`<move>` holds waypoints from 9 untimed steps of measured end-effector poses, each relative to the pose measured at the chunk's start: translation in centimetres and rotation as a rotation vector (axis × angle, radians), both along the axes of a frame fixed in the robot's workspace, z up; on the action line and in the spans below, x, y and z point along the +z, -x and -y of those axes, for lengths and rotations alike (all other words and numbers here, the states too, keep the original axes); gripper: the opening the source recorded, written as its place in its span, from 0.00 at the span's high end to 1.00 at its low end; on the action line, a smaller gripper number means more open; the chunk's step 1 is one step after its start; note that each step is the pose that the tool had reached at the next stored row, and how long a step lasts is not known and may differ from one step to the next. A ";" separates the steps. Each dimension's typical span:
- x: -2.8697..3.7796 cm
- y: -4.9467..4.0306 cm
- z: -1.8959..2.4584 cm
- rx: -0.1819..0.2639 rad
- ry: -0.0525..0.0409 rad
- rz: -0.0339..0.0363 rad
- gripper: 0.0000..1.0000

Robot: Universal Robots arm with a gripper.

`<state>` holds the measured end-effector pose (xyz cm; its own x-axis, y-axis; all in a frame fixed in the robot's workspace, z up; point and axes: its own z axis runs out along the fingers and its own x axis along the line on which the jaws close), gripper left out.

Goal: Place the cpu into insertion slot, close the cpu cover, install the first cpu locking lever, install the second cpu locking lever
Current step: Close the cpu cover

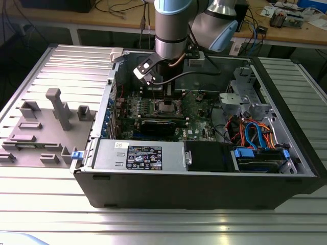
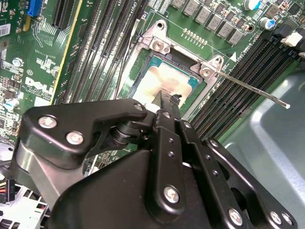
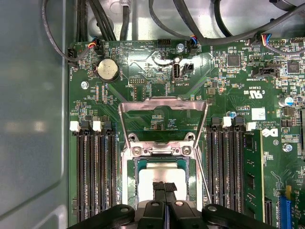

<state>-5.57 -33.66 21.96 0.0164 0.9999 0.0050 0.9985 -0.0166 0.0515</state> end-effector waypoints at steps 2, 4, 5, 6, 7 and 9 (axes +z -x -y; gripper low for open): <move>0.01 0.00 0.00 0.000 0.0000 0.0000 0.89; 0.01 0.00 0.00 0.000 0.0000 0.0000 0.89; 0.01 0.00 0.00 0.000 0.0000 0.0000 0.89; 0.02 0.00 0.00 0.000 0.0001 -0.0001 0.89; 0.04 0.00 0.00 0.000 0.0002 -0.0001 0.89; 0.16 0.00 0.00 0.000 0.0002 -0.0002 0.89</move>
